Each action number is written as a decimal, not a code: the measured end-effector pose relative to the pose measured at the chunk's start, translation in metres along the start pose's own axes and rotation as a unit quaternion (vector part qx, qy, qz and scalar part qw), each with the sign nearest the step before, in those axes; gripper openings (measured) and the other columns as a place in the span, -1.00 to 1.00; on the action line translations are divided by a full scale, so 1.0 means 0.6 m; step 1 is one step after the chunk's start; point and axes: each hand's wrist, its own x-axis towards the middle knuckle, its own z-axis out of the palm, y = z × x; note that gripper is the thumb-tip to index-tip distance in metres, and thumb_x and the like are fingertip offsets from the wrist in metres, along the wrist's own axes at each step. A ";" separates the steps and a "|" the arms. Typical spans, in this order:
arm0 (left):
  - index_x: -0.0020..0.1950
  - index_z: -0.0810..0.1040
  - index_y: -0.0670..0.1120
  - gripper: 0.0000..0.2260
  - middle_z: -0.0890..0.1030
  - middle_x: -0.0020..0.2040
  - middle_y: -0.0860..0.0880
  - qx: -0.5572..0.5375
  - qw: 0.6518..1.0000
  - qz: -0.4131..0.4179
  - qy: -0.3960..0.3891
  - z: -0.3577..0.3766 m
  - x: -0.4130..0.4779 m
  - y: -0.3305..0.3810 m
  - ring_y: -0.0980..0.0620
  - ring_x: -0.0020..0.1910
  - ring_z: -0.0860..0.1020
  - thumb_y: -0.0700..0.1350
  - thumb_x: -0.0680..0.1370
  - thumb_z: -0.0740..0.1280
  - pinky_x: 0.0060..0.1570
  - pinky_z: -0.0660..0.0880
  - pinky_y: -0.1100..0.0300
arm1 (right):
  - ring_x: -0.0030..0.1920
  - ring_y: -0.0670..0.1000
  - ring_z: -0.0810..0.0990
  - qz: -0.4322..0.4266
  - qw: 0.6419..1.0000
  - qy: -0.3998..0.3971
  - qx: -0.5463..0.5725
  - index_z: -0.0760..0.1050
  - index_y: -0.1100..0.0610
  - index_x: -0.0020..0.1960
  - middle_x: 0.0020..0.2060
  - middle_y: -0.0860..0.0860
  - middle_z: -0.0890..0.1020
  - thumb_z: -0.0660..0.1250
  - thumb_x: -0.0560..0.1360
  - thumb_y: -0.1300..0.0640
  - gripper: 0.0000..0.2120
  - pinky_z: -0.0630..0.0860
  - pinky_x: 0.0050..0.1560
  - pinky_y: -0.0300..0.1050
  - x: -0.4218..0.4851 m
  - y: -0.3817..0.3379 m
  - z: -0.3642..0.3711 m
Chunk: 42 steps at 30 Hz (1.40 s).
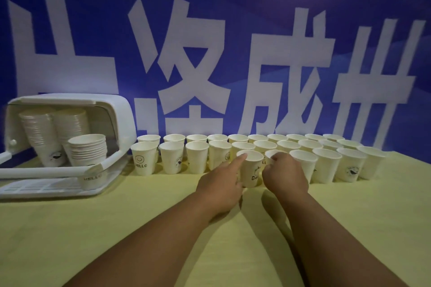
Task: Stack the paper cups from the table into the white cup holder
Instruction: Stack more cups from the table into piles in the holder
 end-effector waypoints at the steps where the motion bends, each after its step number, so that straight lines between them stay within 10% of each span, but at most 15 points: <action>1: 0.56 0.13 0.27 -0.47 0.49 0.43 0.03 -0.004 1.000 -0.005 0.006 0.000 0.000 -0.004 -0.06 0.26 0.55 -0.01 0.66 0.26 0.00 0.52 0.06 | -0.08 0.05 0.63 0.003 1.000 -0.002 -0.009 0.58 0.03 0.19 -0.04 0.00 0.67 0.40 0.50 0.18 -0.73 0.61 -0.12 -0.01 0.001 0.001 0.002; 5: 0.13 0.38 0.07 -0.91 0.54 0.13 0.06 -0.010 0.999 -0.006 0.045 -0.003 0.000 -0.013 -0.04 0.06 0.54 0.04 0.69 0.19 0.01 0.54 -0.03 | -0.20 0.02 0.60 -0.001 0.999 0.021 -0.025 0.62 0.05 0.01 -0.21 -0.03 0.63 0.36 0.53 0.15 -0.91 0.58 -0.21 -0.07 0.003 0.000 0.002; 11: -0.04 0.37 0.06 -0.78 0.46 -0.10 0.12 -0.022 0.992 -0.003 0.126 -0.039 -0.019 -0.016 0.06 -0.15 0.45 0.11 0.72 0.07 -0.29 0.33 0.14 | -0.20 -0.03 0.60 -0.075 0.995 0.056 0.026 0.63 0.00 0.03 -0.16 -0.06 0.66 0.36 0.58 0.02 -0.90 0.53 -0.18 -0.10 -0.019 -0.032 0.003; 42: 0.06 0.40 0.02 -0.86 0.45 0.04 0.02 0.078 0.905 -0.124 0.399 -0.311 -0.135 -0.389 -0.04 -0.01 0.47 -0.01 0.70 0.08 -0.13 0.49 0.02 | -0.11 -0.07 0.50 -0.273 0.914 -0.003 0.300 0.43 -0.06 0.01 -0.05 -0.05 0.54 0.18 0.67 -0.02 -0.90 0.49 -0.12 -0.15 -0.160 -0.410 0.163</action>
